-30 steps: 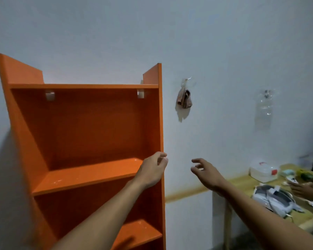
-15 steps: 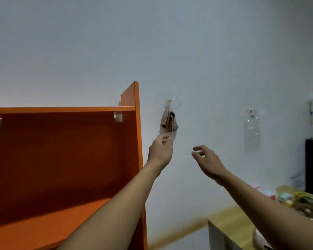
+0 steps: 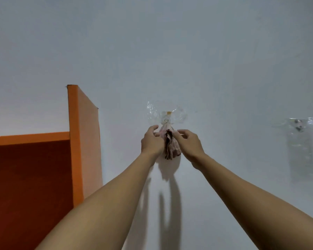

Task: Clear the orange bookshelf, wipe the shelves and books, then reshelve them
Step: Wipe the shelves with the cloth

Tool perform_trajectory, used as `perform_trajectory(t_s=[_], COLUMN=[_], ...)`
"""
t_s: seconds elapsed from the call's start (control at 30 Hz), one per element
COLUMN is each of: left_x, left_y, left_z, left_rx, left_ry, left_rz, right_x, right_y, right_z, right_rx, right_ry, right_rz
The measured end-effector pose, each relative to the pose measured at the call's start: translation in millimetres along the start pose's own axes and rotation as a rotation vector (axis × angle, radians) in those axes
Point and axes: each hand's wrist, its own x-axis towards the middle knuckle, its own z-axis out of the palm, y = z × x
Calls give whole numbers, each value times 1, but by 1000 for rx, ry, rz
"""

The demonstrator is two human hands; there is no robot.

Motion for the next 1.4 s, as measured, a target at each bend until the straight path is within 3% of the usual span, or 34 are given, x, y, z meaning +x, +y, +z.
perform_trajectory(t_s=[0.23,0.37,0.53,0.67,0.87,1.03,1.13,1.27,1.33,1.4], left_x=[39,47,31,4,-71,-145,-196,-261,-289,-313], left_y=[-31,-35,-4,6,-8,-31,-39,-52,-56,-57], left_z=[8,10,22,29,22,3,-29,-77,-107,-138], left_rx=[46,27,-339,-565,-691,-766,-636,-627,-634,-631], left_ry=[-82,-81,-149,-223,-286,-357,-368,-243,-226,-239], left_rz=[-72,-63,-92,-212,-341,-394,-384,-508,-556,-578], right_x=[52,64,48,-1,-100,-186,-242,-308,-337,-364], right_y=[11,7,-12,-15,-8,-1,-9,-23,-27,-31], right_z=[24,19,1,-13,-29,-30,-25,-7,6,21], right_rx=[-68,29,136,70,186,148,190,397,282,126], right_ry=[15,140,141,17,-180,-172,-210,-3,52,-30], right_rz=[40,21,-91,-186,-61,6,47,118,82,57])
